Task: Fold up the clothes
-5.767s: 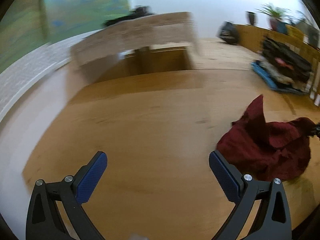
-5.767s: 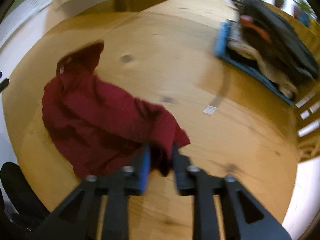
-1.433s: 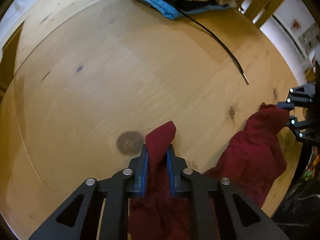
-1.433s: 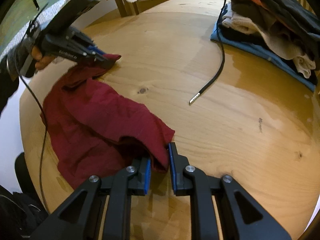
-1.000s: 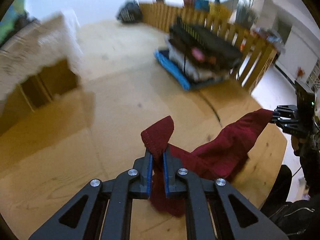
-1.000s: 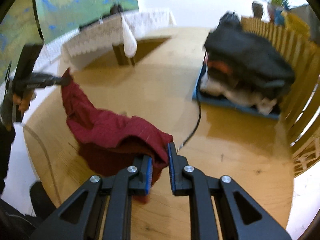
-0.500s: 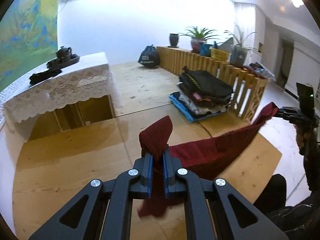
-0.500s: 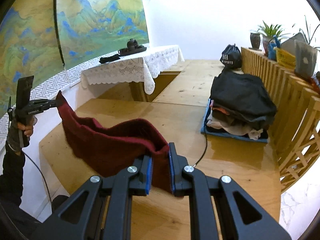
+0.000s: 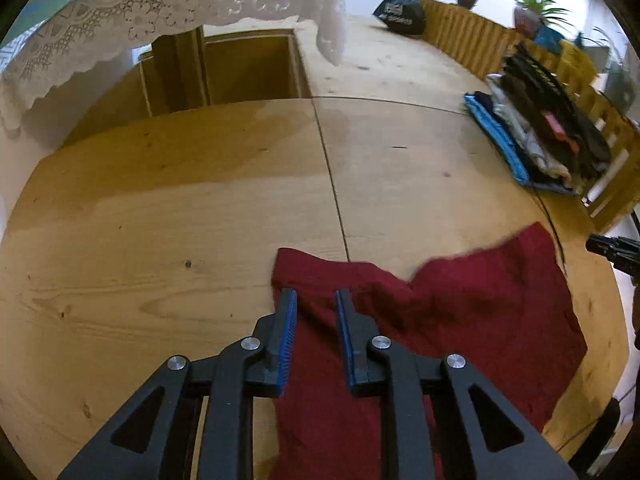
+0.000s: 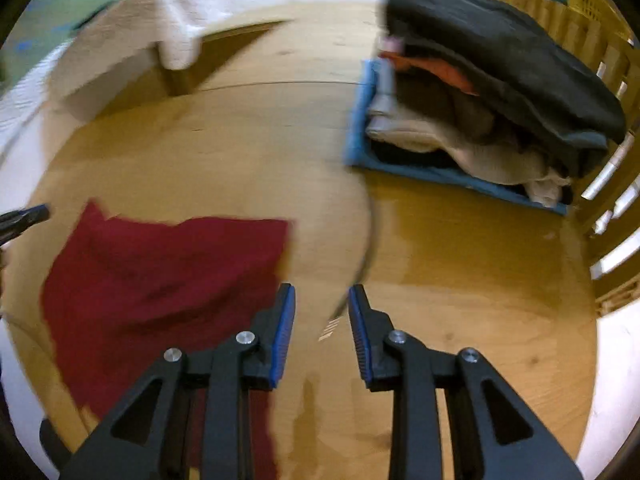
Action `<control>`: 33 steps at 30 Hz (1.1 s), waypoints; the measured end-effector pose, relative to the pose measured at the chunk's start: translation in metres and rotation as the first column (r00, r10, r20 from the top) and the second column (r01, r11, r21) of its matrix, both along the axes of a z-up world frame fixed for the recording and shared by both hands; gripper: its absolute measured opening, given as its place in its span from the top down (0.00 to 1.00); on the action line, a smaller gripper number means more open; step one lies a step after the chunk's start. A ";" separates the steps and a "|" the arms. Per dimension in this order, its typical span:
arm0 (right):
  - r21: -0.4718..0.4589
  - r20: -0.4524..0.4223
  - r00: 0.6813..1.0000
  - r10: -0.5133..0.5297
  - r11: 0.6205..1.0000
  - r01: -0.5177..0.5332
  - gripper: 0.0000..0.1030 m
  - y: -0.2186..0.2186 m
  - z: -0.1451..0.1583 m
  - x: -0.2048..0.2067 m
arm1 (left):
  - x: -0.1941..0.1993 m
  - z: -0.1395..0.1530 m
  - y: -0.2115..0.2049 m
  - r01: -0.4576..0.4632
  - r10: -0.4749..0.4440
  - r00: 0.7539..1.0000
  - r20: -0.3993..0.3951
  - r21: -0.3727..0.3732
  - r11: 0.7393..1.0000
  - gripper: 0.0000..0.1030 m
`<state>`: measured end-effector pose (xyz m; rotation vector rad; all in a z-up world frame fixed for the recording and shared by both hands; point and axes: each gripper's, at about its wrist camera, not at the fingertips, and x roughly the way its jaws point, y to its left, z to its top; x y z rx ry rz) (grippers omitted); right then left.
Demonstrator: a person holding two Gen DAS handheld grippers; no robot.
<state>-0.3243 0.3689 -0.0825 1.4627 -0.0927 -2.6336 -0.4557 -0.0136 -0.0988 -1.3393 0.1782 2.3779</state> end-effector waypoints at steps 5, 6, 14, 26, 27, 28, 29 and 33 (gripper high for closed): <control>0.038 0.061 0.995 0.081 0.996 -0.083 0.65 -0.031 -0.034 -0.003 | 0.041 -0.019 0.002 0.135 -0.135 0.990 0.051 -0.001 0.991 0.64; 0.055 0.076 0.993 0.092 0.994 -0.097 0.65 -0.037 -0.042 -0.005 | 0.048 -0.026 0.003 0.154 -0.154 0.985 0.077 -0.001 0.988 0.64; 0.152 0.154 0.988 0.006 0.988 -0.030 0.59 -0.029 -0.069 0.010 | 0.075 -0.060 -0.019 0.115 -0.102 0.988 0.116 -0.115 0.987 0.60; 0.121 0.117 0.991 0.059 0.990 -0.073 0.59 -0.043 -0.049 0.066 | 0.126 -0.035 -0.009 0.191 -0.187 0.981 0.047 -0.085 0.978 0.61; 0.129 0.136 0.989 0.060 0.989 -0.078 0.59 -0.050 -0.056 0.065 | 0.128 -0.037 0.002 0.224 -0.221 0.974 0.051 -0.082 0.971 0.61; 0.137 0.154 0.986 0.061 0.987 -0.083 0.59 -0.055 -0.062 0.064 | 0.129 -0.038 0.013 0.253 -0.249 0.967 0.057 -0.083 0.964 0.61; 0.137 0.166 0.984 0.063 0.987 -0.086 0.58 -0.053 -0.064 0.066 | 0.129 -0.042 0.023 0.268 -0.262 0.963 0.067 -0.094 0.959 0.60; 0.070 0.176 0.982 0.065 0.994 -0.079 0.55 -0.033 -0.058 0.075 | 0.136 -0.052 0.050 0.265 -0.256 0.964 0.073 -0.167 0.950 0.61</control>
